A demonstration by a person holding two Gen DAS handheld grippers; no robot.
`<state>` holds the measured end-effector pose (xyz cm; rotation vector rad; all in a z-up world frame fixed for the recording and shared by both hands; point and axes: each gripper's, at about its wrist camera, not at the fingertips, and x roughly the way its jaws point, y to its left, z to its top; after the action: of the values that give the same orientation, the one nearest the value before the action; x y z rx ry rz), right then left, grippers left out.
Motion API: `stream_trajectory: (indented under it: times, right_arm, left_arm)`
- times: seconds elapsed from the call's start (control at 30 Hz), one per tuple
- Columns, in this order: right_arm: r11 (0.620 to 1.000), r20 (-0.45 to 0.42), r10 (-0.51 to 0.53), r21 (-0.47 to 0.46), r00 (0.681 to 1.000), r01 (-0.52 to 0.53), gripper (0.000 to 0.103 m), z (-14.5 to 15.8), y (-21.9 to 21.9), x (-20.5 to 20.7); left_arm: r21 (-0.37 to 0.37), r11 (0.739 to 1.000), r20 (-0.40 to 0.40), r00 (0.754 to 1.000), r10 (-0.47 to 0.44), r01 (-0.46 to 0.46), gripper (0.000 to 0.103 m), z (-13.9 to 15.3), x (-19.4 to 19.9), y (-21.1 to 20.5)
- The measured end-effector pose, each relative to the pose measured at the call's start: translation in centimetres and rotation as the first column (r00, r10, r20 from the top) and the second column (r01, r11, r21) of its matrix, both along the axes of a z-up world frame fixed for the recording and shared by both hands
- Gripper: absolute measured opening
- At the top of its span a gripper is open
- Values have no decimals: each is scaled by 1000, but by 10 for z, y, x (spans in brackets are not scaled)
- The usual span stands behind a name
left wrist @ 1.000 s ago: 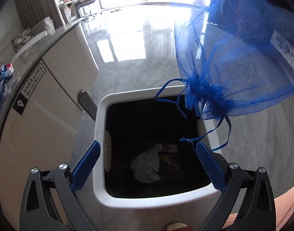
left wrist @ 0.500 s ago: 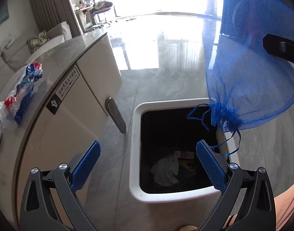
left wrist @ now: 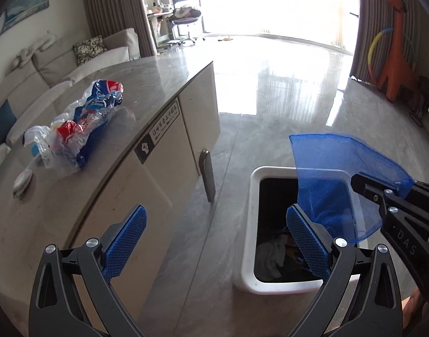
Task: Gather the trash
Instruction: 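Lower the blue mesh bag into the bin and open the right tool, then move both tools back over the table toward the remaining trash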
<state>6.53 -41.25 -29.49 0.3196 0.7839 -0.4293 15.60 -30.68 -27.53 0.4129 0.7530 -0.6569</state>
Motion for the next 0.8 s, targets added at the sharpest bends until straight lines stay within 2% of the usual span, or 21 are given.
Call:
stream_trajectory:
  times: [0.13,0.17,0.2,0.23,0.27,0.4,0.53,0.67,0.8]
  right_arm:
    - [1000,-60,4,-1,998,-5,4,-18,7,12]
    - [1000,-75,0,-11,997,-1,8,-19,7,15]
    - [1000,-100,1,-15,995,-2,41,-22,8,19]
    - [1000,-114,1,-9,993,-2,89,-25,7,21]
    - [1000,-113,-15,-17,993,13,100,-25,7,20]
    - [996,-66,-43,-76,997,38,98,-8,10,16]
    - [998,2,-40,-44,999,40,98,7,11,11]
    - [998,66,-3,-68,998,8,98,29,29,16]
    - [995,129,64,-82,990,-54,98,55,53,34]
  left_arm:
    - [-11,1000,0,1000,12,-12,98,2,4,7]
    - [-14,1000,1,1000,14,-14,98,3,6,9]
    - [-15,1000,3,1000,16,-16,98,4,6,10]
    - [-16,1000,6,1000,18,-18,98,5,7,12]
    - [-20,1000,9,1000,22,-22,98,6,8,14]
    - [-45,998,20,999,49,-48,98,13,12,26]
    - [-74,993,31,995,91,-88,98,24,18,44]
    - [-109,984,42,988,146,-141,98,37,28,70]
    - [-146,964,40,972,230,-222,98,52,43,104]
